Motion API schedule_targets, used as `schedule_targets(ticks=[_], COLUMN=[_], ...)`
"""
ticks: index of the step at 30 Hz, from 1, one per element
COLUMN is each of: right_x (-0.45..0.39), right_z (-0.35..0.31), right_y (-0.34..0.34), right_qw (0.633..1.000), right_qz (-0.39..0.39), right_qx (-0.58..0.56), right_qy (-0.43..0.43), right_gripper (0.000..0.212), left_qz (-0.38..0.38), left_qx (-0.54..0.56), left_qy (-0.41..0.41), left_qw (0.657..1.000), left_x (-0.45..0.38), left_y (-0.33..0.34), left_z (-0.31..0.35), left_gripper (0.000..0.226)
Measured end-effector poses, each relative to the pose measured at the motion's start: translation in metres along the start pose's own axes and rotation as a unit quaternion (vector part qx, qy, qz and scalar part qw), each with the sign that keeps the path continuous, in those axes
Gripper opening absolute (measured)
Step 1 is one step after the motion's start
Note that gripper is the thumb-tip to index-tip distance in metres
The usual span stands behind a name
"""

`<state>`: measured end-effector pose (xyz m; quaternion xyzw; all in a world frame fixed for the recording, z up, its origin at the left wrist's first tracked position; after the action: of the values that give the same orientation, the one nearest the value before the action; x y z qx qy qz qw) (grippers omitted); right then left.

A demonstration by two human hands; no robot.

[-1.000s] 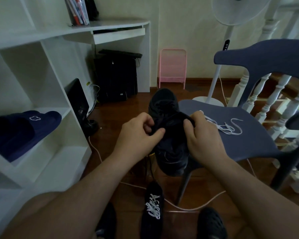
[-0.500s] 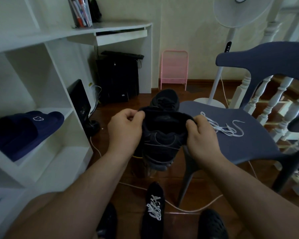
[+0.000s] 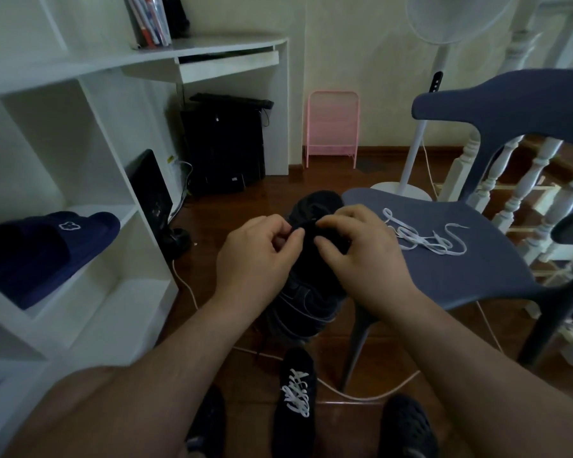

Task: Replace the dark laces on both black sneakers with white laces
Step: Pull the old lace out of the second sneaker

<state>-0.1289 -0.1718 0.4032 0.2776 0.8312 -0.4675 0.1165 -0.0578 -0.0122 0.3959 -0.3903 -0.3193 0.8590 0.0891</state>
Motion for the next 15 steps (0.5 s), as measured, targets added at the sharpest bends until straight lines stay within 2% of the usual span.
schedule_targets(ticks=[7,10,12,14,15], right_x=[-0.007,-0.003,-0.007,-0.017,-0.019], right_z=[-0.001,-0.011,0.001,0.034,0.05], right_y=[0.01,0.01,-0.003,-0.02,-0.024], right_qw=[0.993,0.991,0.997,0.994,0.99], right_qz=[0.012,0.017,0.039,0.056,0.04], right_qx=[0.112,0.114,0.072,0.015,0.003], right_qy=[-0.021,-0.063,-0.015,0.088,0.134], right_gripper=[0.017,0.018,0.027,0.032,0.03], left_qz=[-0.029,-0.03,-0.016,0.003,0.009], left_qx=[-0.015,-0.011,-0.015,0.003,0.011], left_qy=[0.008,0.0,-0.015,-0.035,-0.037], left_qw=[0.999,0.999,1.0,0.999,0.999], left_x=[0.004,0.005,0.003,0.0,-0.001], left_y=[0.011,0.01,0.004,-0.004,-0.007], left_z=[0.006,0.003,-0.004,-0.014,-0.017], left_gripper=[0.029,0.03,0.03,0.031,0.032])
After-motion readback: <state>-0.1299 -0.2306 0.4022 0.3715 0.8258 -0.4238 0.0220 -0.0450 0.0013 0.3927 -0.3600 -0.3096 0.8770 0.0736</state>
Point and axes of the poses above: each hand's wrist, its own x-axis away from the middle knuckle, its own y-axis out of the palm, z = x × y, the point moved 9 cm from there along -x, towards the middle knuckle, and after that the axes turned 8 degrees about y, right-handed, at the moved point
